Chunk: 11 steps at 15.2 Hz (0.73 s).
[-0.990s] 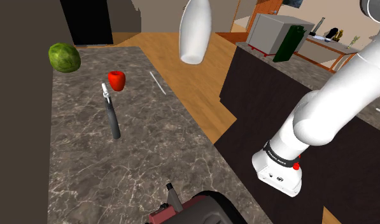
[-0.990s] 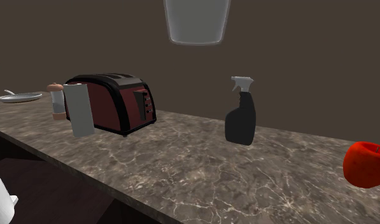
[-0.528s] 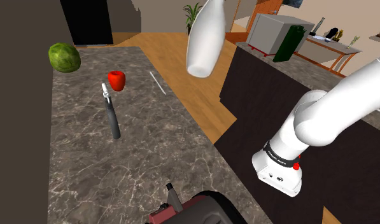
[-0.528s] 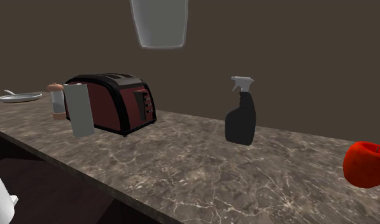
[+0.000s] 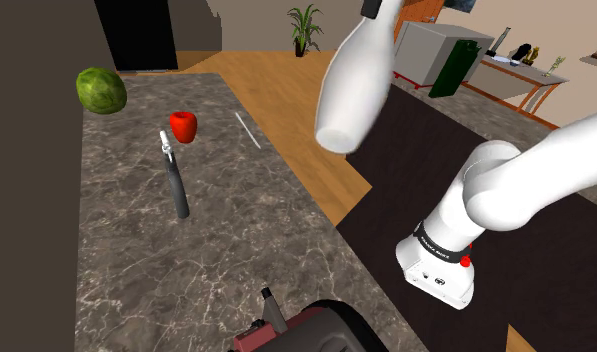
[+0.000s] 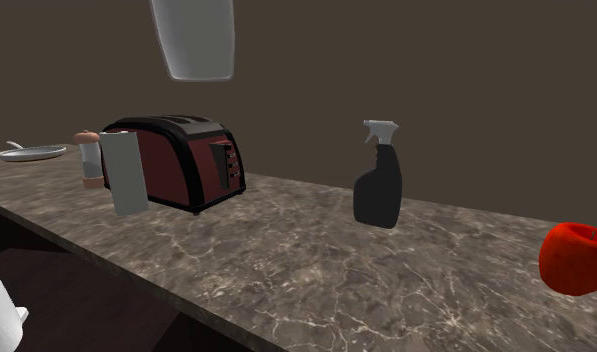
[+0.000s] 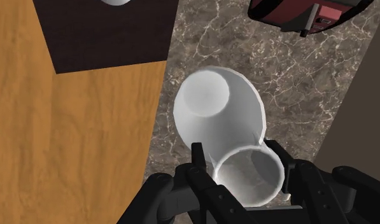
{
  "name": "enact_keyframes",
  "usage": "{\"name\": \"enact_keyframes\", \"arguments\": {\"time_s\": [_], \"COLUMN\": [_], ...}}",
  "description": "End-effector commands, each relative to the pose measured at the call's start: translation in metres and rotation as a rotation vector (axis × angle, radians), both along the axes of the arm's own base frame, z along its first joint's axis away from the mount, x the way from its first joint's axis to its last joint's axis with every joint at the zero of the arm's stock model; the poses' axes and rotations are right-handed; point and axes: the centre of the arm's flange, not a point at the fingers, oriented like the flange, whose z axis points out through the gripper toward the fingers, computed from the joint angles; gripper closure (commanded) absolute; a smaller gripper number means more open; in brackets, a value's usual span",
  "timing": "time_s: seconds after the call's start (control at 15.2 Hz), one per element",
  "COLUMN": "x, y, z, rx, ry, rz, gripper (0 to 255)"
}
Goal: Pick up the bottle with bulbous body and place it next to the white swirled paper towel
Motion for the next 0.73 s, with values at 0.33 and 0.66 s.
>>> {"name": "enact_keyframes", "arguments": {"time_s": [0.33,0.66], "x": [-0.083,-0.142], "y": [0.042,0.071], "z": [0.002,0.003], "rx": [0.0,0.0], "ry": [0.0,0.0], "rz": [-0.001,-0.001], "gripper": [255,255]}}
